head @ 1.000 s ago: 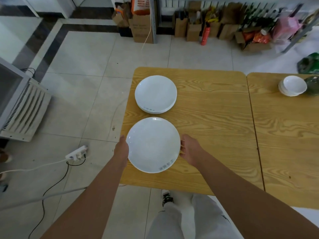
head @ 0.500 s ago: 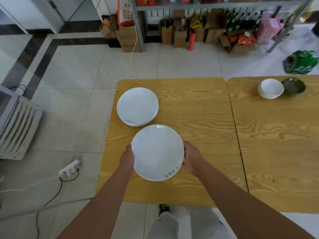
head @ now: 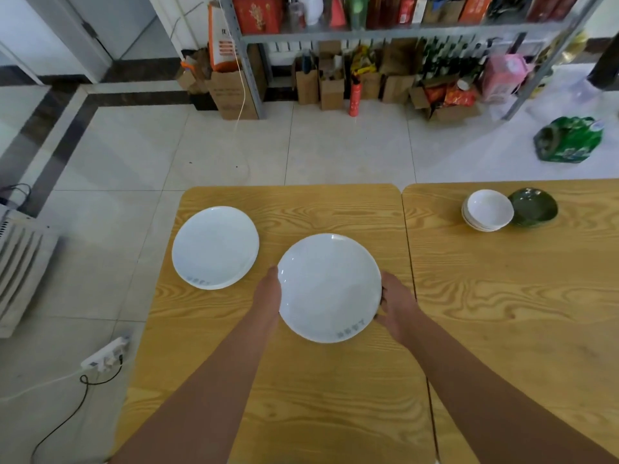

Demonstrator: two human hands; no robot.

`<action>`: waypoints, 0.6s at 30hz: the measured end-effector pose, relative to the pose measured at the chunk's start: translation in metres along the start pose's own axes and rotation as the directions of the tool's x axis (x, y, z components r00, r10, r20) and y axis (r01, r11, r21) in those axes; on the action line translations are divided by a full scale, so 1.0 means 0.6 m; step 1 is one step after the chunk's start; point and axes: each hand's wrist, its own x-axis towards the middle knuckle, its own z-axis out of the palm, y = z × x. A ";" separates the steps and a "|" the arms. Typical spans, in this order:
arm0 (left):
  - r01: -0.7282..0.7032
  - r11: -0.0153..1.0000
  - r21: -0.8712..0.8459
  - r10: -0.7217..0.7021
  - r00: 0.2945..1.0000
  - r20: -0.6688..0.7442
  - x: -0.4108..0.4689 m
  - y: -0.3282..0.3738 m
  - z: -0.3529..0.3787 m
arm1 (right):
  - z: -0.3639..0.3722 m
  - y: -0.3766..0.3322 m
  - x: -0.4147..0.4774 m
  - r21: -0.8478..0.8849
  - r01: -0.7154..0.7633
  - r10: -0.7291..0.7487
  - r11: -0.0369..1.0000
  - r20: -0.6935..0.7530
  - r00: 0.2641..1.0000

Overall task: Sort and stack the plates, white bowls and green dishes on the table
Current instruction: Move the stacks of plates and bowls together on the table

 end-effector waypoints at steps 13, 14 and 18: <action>-0.140 0.984 0.106 0.125 0.982 0.141 0.079 0.142 0.121 | -0.010 -0.146 0.106 0.074 0.157 -0.145 0.985 -0.147 0.978; -0.142 0.984 0.107 0.126 0.981 0.145 0.083 0.149 0.124 | -0.008 -0.150 0.109 0.086 0.154 -0.140 0.984 -0.149 0.979; -0.168 0.981 0.093 0.149 0.972 0.182 0.090 0.169 0.126 | -0.001 -0.154 0.115 0.114 0.158 -0.138 0.981 -0.170 0.976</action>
